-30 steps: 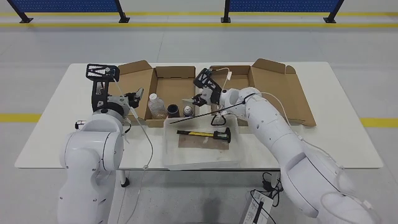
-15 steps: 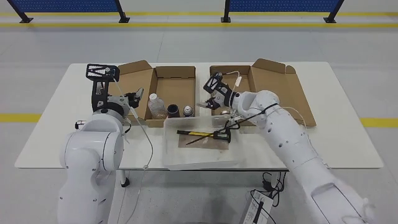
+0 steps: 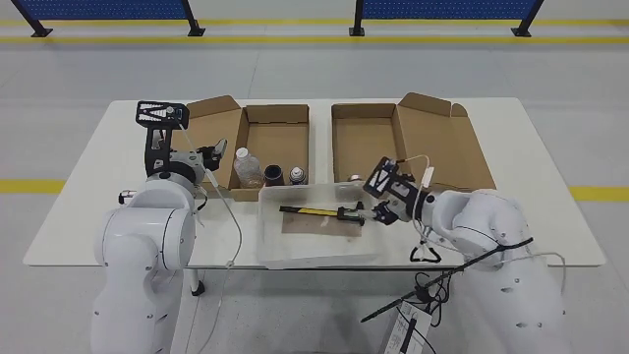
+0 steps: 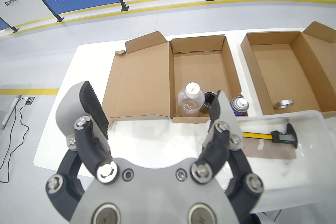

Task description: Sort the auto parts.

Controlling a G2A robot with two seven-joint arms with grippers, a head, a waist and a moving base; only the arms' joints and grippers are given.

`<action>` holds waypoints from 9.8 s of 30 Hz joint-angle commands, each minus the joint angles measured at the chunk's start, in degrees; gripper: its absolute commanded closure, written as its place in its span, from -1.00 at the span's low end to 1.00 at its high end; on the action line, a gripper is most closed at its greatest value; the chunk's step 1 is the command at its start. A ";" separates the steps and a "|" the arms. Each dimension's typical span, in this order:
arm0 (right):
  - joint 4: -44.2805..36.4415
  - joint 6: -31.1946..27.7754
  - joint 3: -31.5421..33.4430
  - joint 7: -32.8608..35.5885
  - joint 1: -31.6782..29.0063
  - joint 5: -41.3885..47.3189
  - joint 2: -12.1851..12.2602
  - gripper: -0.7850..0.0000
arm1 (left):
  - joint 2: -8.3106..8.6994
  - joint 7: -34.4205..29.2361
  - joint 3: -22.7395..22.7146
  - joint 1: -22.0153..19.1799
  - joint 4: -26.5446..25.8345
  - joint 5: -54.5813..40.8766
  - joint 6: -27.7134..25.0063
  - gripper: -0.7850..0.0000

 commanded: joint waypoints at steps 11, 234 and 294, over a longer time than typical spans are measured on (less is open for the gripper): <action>-2.23 -0.27 0.07 2.21 -0.43 0.77 0.30 -1.00 | 0.00 0.00 0.00 0.00 0.00 0.00 0.00 -1.00; 50.13 3.30 -65.13 8.96 47.45 27.99 -7.92 -0.11 | 0.00 0.00 0.00 0.00 0.00 0.00 0.00 -1.00; 43.45 -0.36 -58.18 8.29 47.21 31.44 -3.30 1.00 | 0.00 0.00 0.00 0.00 0.00 0.00 0.00 -1.00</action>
